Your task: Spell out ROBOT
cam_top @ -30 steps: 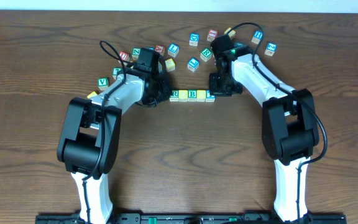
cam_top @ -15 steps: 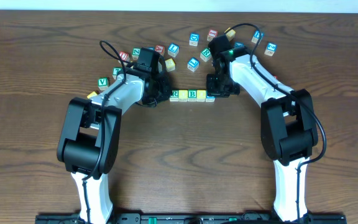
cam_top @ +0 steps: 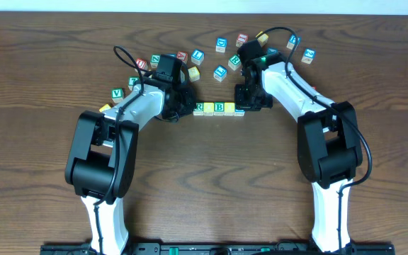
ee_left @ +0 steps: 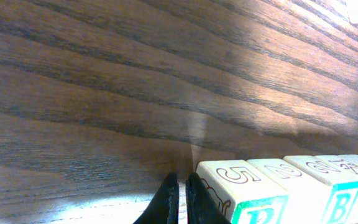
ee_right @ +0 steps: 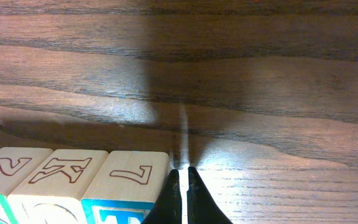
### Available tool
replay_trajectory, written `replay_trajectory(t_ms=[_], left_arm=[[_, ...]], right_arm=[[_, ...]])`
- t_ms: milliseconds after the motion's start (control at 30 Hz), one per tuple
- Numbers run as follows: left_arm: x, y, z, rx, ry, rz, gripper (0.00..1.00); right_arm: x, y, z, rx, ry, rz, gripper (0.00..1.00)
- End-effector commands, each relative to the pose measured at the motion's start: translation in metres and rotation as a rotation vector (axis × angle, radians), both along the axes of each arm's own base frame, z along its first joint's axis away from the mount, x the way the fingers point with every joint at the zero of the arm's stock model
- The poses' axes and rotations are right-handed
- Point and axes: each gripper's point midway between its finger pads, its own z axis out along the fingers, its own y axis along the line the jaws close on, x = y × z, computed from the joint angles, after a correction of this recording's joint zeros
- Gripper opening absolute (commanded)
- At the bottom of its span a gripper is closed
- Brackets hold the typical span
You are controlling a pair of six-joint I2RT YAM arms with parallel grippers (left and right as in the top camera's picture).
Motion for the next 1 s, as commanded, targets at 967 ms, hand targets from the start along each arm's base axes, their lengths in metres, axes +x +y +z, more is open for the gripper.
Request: replay_trajectory(t_ms=[967], left_arm=[[0.019, 0.073, 0.044, 0.114, -0.084, 0.052, 0.07]], right_arm=[[0.022, -0.073, 0.036, -0.004, -0.055, -0.083, 0.01]])
